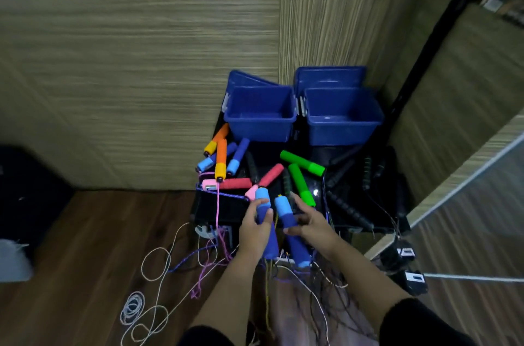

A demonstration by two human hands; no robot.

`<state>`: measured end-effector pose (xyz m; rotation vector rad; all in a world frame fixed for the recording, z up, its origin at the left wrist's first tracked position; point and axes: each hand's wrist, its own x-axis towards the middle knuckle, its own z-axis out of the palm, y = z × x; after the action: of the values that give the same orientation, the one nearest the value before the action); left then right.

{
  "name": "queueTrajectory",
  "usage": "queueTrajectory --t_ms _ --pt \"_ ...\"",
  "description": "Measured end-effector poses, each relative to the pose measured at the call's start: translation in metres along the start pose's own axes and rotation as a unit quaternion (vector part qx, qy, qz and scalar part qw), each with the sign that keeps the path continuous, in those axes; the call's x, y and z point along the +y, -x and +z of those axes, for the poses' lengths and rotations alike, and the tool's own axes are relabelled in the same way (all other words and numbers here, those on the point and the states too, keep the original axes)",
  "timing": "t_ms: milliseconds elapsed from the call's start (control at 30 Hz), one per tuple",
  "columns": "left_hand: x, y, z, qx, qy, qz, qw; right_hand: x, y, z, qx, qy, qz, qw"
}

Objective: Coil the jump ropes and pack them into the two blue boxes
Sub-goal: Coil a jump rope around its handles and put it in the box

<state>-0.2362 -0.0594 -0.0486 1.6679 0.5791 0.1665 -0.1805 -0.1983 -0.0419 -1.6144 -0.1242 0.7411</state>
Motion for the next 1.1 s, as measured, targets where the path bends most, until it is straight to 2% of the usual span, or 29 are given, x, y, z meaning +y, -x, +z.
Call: queueTrajectory --t_ms 133,233,367,467,700,833,967,1100 --pt "0.03 -0.045 -0.002 -0.017 -0.042 0.036 0.998 -0.032 -0.032 -0.022 0.059 0.056 0.0 0.997" --pt "0.045 -0.084 -0.006 -0.034 -0.07 0.055 0.995 -0.055 -0.059 -0.034 0.071 0.076 -0.01 0.995" --pt "0.059 -0.133 -0.011 -0.05 -0.088 0.036 0.994 -0.077 -0.098 -0.043 0.089 0.13 -0.025 0.987" --pt "0.056 -0.158 -0.01 -0.069 -0.083 0.0 0.994 -0.089 -0.118 -0.043 0.084 0.125 0.008 0.988" --pt "0.035 -0.183 0.005 -0.071 -0.008 -0.085 0.994 -0.073 -0.139 -0.048 0.099 0.074 0.054 0.991" --pt "0.041 -0.19 0.021 -0.044 0.045 -0.11 0.992 -0.078 -0.147 -0.061 0.105 0.013 0.057 0.993" --pt "0.069 -0.194 0.044 -0.001 0.166 -0.093 0.982 -0.096 -0.16 -0.074 0.095 -0.063 0.027 0.993" --pt "0.102 -0.208 0.066 0.002 0.28 -0.1 0.955 -0.121 -0.175 -0.081 0.087 -0.146 -0.035 0.985"
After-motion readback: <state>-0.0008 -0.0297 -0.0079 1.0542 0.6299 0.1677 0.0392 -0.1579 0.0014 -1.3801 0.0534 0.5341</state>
